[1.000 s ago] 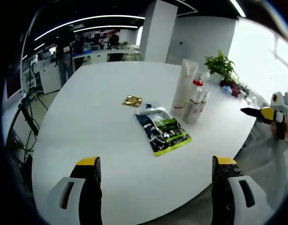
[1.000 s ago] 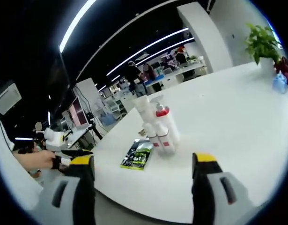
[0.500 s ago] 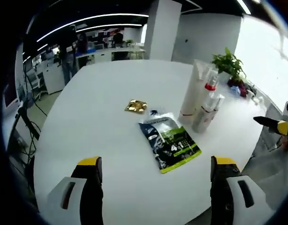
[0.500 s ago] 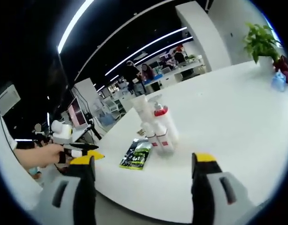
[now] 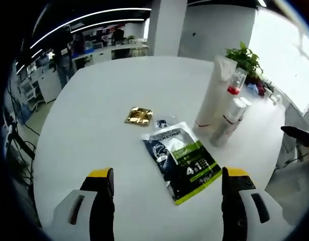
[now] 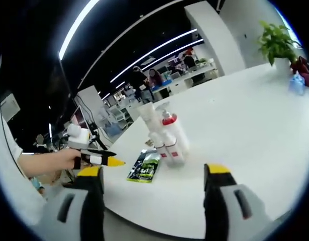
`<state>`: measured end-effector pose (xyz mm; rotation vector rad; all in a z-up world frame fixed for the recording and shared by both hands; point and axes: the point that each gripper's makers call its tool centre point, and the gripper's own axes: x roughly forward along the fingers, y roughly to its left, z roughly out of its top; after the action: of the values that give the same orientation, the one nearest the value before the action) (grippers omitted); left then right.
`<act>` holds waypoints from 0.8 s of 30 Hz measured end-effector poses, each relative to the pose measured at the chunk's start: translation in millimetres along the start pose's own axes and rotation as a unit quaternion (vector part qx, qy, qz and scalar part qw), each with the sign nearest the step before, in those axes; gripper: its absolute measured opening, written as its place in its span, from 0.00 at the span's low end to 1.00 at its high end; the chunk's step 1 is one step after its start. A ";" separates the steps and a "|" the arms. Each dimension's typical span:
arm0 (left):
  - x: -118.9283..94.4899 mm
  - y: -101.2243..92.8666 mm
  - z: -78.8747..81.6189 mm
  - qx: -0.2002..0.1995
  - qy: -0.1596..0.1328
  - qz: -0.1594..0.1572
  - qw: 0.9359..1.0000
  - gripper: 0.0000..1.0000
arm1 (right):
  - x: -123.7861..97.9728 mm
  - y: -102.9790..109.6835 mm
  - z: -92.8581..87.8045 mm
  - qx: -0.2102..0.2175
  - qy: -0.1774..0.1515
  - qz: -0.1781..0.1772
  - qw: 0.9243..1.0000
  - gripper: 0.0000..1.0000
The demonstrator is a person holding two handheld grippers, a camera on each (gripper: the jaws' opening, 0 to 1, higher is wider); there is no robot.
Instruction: Arrange the skincare products in the storage area until every visible bottle or jar stands upright without overlapping.
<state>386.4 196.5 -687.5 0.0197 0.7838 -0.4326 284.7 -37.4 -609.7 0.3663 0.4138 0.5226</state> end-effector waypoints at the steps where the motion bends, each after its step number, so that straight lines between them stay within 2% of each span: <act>1: 3.9 -0.6 1.6 -0.001 0.003 -0.003 1.000 0.85 | -0.1 -0.4 0.0 0.000 0.000 -0.001 1.000 0.82; 6: 21.2 -4.6 10.2 0.004 0.009 -0.010 1.000 0.81 | 0.0 -2.4 -1.0 0.003 0.002 -0.005 1.000 0.82; 11: 38.7 -7.6 23.0 0.007 0.013 -0.012 1.000 0.68 | 0.5 -3.8 -0.8 0.002 0.002 -0.008 1.000 0.80; 20: 77.1 -4.0 43.7 0.009 0.019 0.000 1.000 0.59 | 1.7 -5.5 -3.2 -0.001 0.010 -0.014 1.000 0.79; 24: 91.9 -3.3 47.1 0.007 0.027 0.003 1.000 0.55 | 1.9 -6.2 -4.2 0.000 0.013 -0.015 1.000 0.79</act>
<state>474.6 151.3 -716.7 0.0469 0.8330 -0.4326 286.7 -40.4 -616.5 0.3536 0.4434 0.4978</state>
